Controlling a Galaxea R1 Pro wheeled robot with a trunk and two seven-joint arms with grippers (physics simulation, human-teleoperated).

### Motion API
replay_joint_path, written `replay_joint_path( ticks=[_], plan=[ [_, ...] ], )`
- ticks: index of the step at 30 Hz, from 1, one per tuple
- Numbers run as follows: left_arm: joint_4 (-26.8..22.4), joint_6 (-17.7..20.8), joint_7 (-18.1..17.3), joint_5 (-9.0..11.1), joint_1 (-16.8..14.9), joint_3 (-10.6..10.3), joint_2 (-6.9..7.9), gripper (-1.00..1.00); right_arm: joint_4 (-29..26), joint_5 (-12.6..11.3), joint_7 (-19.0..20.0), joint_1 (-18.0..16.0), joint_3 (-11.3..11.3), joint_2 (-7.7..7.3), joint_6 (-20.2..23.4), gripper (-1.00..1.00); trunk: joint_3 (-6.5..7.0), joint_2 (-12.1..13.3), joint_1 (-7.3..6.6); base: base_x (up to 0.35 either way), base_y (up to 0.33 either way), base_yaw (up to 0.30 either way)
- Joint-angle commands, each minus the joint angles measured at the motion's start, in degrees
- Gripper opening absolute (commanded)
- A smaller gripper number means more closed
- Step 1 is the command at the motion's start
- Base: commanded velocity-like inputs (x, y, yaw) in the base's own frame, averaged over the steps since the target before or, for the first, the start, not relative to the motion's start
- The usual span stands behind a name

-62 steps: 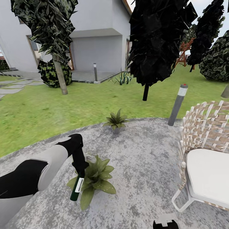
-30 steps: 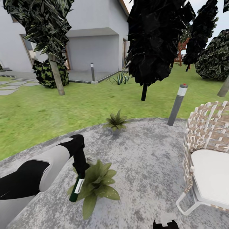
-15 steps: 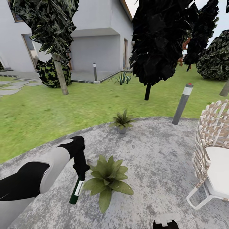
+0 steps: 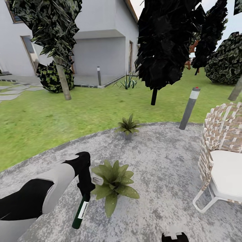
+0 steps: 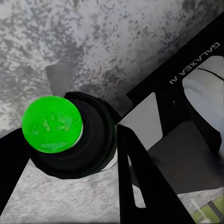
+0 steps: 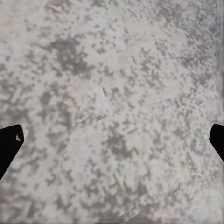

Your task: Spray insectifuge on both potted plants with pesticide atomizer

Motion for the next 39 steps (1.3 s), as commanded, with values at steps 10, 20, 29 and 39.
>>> replay_joint_path(
  ticks=[10,20,29,39],
  plan=[
    [-4.0,0.6,2.4,0.2,3.7,-0.3,1.14,-1.0,0.1,0.6,-0.2,0.0,-0.5,0.02,-0.2,1.0,-0.05,0.0,-0.03,-0.011,0.0,-0.176],
    [-7.8,0.6,2.5,0.3,8.6,-0.2,5.24,-1.0,0.1,0.7,-0.4,0.0,-0.5,-0.07,-0.2,1.0,-0.05,0.0,-0.03,0.0,0.0,-0.002],
    [-10.0,0.7,2.3,0.6,10.0,0.0,3.38,-1.0,0.1,0.7,-0.4,0.0,-0.5,-0.07,-0.2,1.0,-0.05,0.0,-0.03,0.0,0.0,0.0],
    [-10.9,0.7,2.8,0.7,14.7,0.2,4.92,-1.0,0.1,0.7,-0.4,0.0,-0.5,-0.07,-0.2,1.0,-0.05,0.0,-0.03,0.0,0.0,0.0]
  ],
)
